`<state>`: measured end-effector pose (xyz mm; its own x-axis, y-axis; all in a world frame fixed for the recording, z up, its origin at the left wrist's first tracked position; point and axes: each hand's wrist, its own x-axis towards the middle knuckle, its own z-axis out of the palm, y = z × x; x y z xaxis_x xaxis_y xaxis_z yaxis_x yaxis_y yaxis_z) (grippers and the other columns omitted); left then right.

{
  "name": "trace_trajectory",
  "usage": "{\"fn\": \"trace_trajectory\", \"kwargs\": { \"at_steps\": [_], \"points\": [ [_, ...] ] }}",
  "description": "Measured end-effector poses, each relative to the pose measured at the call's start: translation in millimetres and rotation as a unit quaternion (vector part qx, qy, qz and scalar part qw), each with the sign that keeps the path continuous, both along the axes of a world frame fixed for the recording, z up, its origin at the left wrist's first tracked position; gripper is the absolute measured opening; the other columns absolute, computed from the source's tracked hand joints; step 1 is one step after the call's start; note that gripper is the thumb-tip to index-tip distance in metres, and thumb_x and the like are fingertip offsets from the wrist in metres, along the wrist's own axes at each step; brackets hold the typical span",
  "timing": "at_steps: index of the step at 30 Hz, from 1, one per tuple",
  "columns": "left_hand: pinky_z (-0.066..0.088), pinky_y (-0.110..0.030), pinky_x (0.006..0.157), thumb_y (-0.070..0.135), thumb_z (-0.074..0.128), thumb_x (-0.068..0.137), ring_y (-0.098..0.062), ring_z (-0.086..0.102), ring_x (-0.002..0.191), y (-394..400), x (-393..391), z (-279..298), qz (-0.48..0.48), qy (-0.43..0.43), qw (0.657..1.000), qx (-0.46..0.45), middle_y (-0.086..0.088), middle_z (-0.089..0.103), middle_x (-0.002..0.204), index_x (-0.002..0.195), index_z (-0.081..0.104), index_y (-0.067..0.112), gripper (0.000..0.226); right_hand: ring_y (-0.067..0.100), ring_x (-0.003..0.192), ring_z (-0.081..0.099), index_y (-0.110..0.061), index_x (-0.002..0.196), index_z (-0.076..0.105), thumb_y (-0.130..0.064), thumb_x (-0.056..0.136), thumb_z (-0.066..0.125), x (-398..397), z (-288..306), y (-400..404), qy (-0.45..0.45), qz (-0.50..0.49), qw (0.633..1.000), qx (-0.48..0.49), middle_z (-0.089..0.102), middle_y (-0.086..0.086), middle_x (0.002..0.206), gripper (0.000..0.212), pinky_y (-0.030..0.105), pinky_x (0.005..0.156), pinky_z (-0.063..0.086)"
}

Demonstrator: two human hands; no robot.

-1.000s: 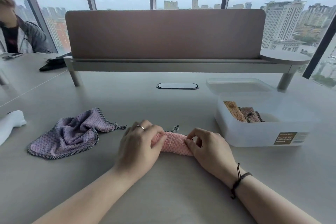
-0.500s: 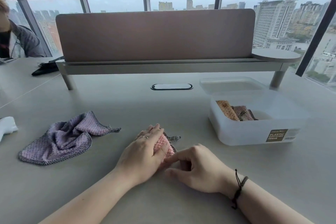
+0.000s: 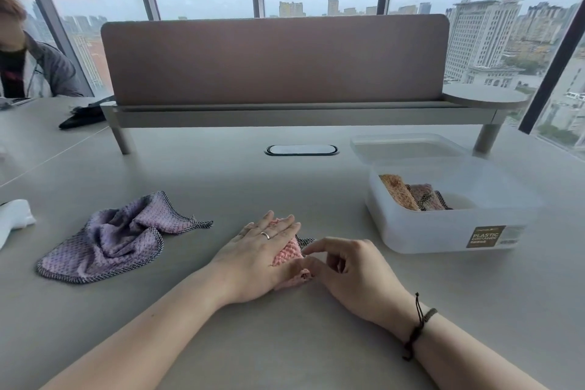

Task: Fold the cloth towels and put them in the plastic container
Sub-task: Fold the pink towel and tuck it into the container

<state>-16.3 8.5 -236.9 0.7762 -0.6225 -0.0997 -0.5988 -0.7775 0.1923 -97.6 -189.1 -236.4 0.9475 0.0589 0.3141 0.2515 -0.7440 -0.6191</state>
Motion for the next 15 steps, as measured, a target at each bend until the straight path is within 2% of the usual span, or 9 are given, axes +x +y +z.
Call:
{"fn": "trace_trajectory", "kwargs": {
  "at_steps": [3,5,7,9,12,14,15],
  "points": [
    [0.003,-0.031,0.125,0.076,0.033,0.088,0.003,-0.017,0.148,0,3,-3,0.003,-0.005,0.998,-0.065,0.026,-0.002,0.163,0.157,0.011,0.039,0.082,0.006,0.065,0.054,-0.052,0.109,0.062,-0.051,0.088,0.059,-2,1,4,0.005,0.025,0.998,-0.063,0.059,-0.010,0.066,0.022,0.024,0.061,0.045],
    [0.008,-0.030,0.124,0.079,0.043,0.074,0.003,-0.013,0.149,-1,2,-5,0.023,0.007,0.987,-0.162,0.026,0.002,0.162,0.156,0.017,0.037,0.095,0.004,0.064,0.051,-0.050,0.112,0.063,-0.050,0.088,0.058,-1,2,4,0.008,0.024,0.997,-0.078,0.057,-0.013,0.064,0.024,0.023,0.061,0.042],
    [0.011,-0.028,0.122,0.077,0.055,0.064,0.002,-0.003,0.150,0,-3,-4,0.064,0.030,0.956,-0.284,0.022,0.011,0.159,0.153,0.022,0.040,0.102,0.004,0.065,0.049,-0.047,0.113,0.065,-0.052,0.089,0.057,0,0,3,0.004,0.026,0.995,-0.092,0.054,-0.016,0.061,0.026,0.023,0.061,0.040],
    [0.017,-0.028,0.120,0.070,0.067,0.059,0.002,0.013,0.147,0,-9,0,0.126,0.085,0.900,-0.409,0.020,0.022,0.153,0.148,0.029,0.044,0.100,0.004,0.068,0.051,-0.047,0.115,0.066,-0.054,0.089,0.056,0,-1,2,-0.003,0.033,0.994,-0.101,0.052,-0.018,0.061,0.029,0.022,0.063,0.040],
    [0.029,-0.038,0.118,0.047,0.083,0.060,-0.011,0.038,0.139,-3,-12,7,0.239,0.197,0.770,-0.558,0.010,0.037,0.147,0.144,0.039,0.037,0.096,0.002,0.066,0.048,-0.045,0.117,0.066,-0.058,0.088,0.056,-1,-2,0,-0.011,0.039,0.994,-0.101,0.050,-0.020,0.059,0.033,0.011,0.059,0.034],
    [0.040,-0.047,0.113,0.023,0.085,0.072,-0.023,0.056,0.126,-4,-10,7,0.278,0.274,0.694,-0.605,-0.008,0.052,0.142,0.145,0.041,0.026,0.086,0.000,0.061,0.046,-0.045,0.116,0.066,-0.061,0.087,0.054,-1,-3,-1,-0.014,0.040,0.994,-0.104,0.049,-0.021,0.058,0.035,0.007,0.058,0.030],
    [0.045,-0.049,0.108,0.015,0.082,0.078,-0.027,0.063,0.118,-5,-10,6,0.288,0.302,0.678,-0.604,-0.014,0.060,0.133,0.145,0.040,0.022,0.079,-0.002,0.058,0.046,-0.045,0.115,0.066,-0.062,0.085,0.053,-1,-4,-2,-0.012,0.040,0.994,-0.102,0.050,-0.020,0.058,0.037,0.007,0.057,0.030]
  ]
}}
